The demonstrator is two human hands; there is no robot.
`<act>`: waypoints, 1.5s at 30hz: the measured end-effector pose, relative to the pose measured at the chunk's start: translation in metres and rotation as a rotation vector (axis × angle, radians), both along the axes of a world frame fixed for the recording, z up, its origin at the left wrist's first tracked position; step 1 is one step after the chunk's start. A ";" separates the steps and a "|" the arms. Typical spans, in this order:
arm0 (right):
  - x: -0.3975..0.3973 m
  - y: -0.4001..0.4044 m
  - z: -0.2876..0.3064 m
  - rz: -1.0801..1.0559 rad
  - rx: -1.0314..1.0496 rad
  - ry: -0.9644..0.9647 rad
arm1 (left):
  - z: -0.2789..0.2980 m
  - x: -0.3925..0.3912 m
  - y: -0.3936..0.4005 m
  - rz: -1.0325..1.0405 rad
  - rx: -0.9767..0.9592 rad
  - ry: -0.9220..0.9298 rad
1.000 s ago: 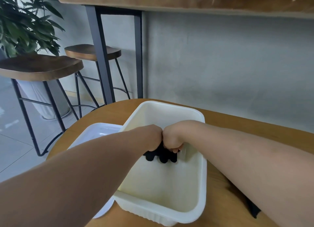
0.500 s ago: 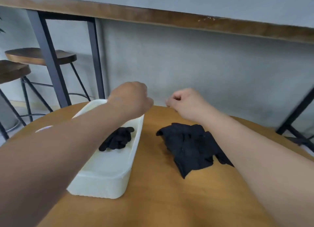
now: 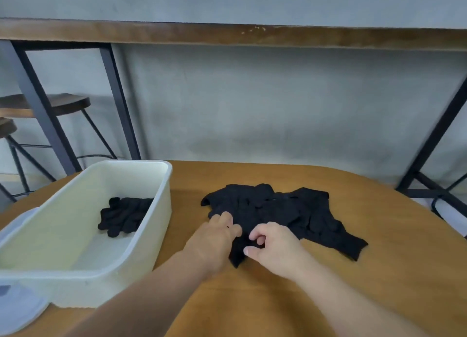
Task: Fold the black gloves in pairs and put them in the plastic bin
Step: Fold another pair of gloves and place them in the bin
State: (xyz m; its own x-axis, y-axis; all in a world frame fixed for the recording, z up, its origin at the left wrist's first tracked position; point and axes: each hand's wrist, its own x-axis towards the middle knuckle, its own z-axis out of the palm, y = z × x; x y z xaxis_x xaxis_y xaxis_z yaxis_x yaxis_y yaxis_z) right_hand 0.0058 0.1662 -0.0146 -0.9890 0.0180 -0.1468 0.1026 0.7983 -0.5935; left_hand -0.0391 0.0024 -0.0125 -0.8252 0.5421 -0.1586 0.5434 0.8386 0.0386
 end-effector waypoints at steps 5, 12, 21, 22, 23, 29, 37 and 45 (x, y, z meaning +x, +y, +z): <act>0.000 -0.025 -0.018 0.023 0.127 0.018 | -0.005 -0.014 -0.004 -0.097 -0.023 0.169; -0.003 -0.019 -0.007 0.015 0.254 0.238 | 0.022 -0.015 0.006 0.093 0.448 0.033; 0.004 0.043 0.103 -0.025 -0.126 0.203 | 0.107 -0.001 0.031 0.096 0.738 -0.133; 0.004 0.048 0.111 -0.032 -0.127 0.198 | 0.113 0.000 0.035 0.085 0.760 -0.136; 0.004 0.053 0.118 -0.041 -0.136 0.195 | 0.117 0.001 0.039 0.079 0.784 -0.145; 0.007 0.068 0.134 -0.124 -0.236 0.207 | 0.132 0.003 0.062 0.099 0.859 -0.172; 0.052 0.076 0.097 -0.003 -0.017 0.361 | 0.081 0.048 0.058 -0.168 0.733 0.160; 0.103 0.063 -0.015 0.274 0.315 -0.063 | -0.034 0.104 0.029 -0.199 0.346 -0.116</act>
State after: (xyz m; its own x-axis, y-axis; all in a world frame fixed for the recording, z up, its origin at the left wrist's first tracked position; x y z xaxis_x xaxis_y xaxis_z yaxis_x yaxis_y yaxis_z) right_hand 0.1086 0.2287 -0.0296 -0.9527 -0.1911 -0.2364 -0.1109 0.9425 -0.3152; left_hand 0.0651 0.0317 -0.0468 -0.6864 0.7268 -0.0248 0.6690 0.6444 0.3703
